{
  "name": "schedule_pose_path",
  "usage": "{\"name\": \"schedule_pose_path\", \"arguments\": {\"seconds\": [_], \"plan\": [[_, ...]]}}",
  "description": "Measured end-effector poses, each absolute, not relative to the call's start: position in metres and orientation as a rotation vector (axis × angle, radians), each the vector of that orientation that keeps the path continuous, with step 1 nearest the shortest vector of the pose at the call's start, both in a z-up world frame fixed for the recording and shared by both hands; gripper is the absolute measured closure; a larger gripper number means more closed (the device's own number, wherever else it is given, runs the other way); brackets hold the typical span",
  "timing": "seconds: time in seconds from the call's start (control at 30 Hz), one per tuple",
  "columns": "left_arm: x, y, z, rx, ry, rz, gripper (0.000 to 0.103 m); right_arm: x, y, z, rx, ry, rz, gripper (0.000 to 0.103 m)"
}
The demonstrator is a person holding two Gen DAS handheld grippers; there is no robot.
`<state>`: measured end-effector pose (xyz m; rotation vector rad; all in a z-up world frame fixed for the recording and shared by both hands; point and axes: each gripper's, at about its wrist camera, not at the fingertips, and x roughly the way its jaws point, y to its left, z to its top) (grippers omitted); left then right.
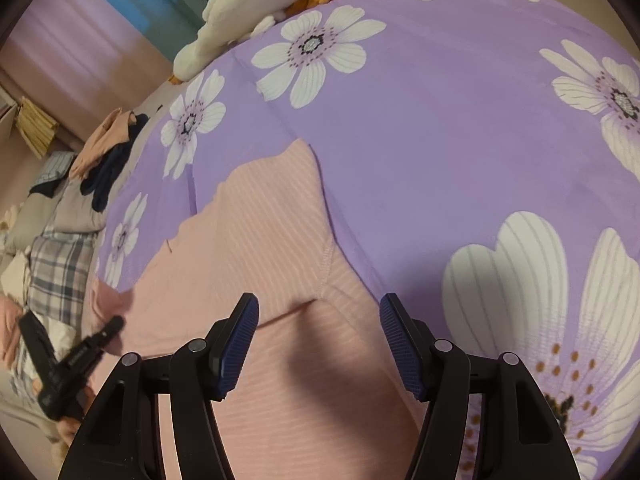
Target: Fold small clothes
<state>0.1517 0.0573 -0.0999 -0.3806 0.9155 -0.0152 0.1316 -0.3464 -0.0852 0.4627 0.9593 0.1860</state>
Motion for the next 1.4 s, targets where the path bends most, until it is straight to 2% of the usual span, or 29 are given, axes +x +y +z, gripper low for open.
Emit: {"name": "schedule_pose_path", "arguments": {"seconds": [0.07, 0.13, 0.27, 0.3, 0.37, 0.4, 0.43, 0.5, 0.63, 0.97, 1.27, 1.37, 1.4], "plan": [[0.149, 0.062, -0.103, -0.385, 0.927, -0.002, 0.083, 0.136, -0.342, -0.087, 0.45, 0.967, 0.188, 0.041], [0.147, 0.067, -0.102, -0.39, 0.926, 0.002, 0.075, 0.143, -0.338, -0.09, 0.436, 0.974, 0.188, 0.044], [0.143, 0.077, -0.098, -0.413, 0.891, 0.013, 0.074, 0.157, -0.331, -0.096, 0.389, 0.994, 0.169, 0.052], [0.142, 0.079, -0.1, -0.42, 0.895, 0.01, 0.074, 0.159, -0.33, -0.098, 0.383, 0.999, 0.165, 0.057], [0.143, 0.081, -0.104, -0.422, 0.909, 0.005, 0.088, 0.163, -0.328, -0.1, 0.366, 1.003, 0.157, 0.069], [0.143, 0.081, -0.106, -0.409, 0.913, 0.02, 0.091, 0.163, -0.327, -0.1, 0.352, 1.002, 0.15, 0.084], [0.143, 0.082, -0.107, -0.4, 0.916, 0.033, 0.091, 0.163, -0.327, -0.099, 0.331, 0.999, 0.137, 0.092], [0.141, 0.085, -0.107, -0.419, 0.912, 0.029, 0.091, 0.161, -0.33, -0.092, 0.343, 0.979, 0.142, 0.095], [0.139, 0.086, -0.104, -0.417, 0.899, 0.016, 0.091, 0.15, -0.338, -0.072, 0.35, 0.906, 0.133, 0.095], [0.145, 0.083, -0.123, -0.369, 0.957, 0.055, 0.088, 0.159, -0.336, -0.103, 0.298, 1.006, 0.082, 0.095], [0.136, 0.088, -0.113, -0.396, 0.928, 0.088, 0.095, 0.165, -0.351, -0.087, 0.396, 1.01, 0.159, 0.095], [0.133, 0.088, -0.11, -0.399, 0.916, 0.084, 0.095, 0.178, -0.352, -0.078, 0.385, 0.992, 0.156, 0.084], [0.132, 0.087, -0.111, -0.39, 0.919, 0.091, 0.095, 0.186, -0.352, -0.075, 0.373, 0.982, 0.156, 0.074]]}}
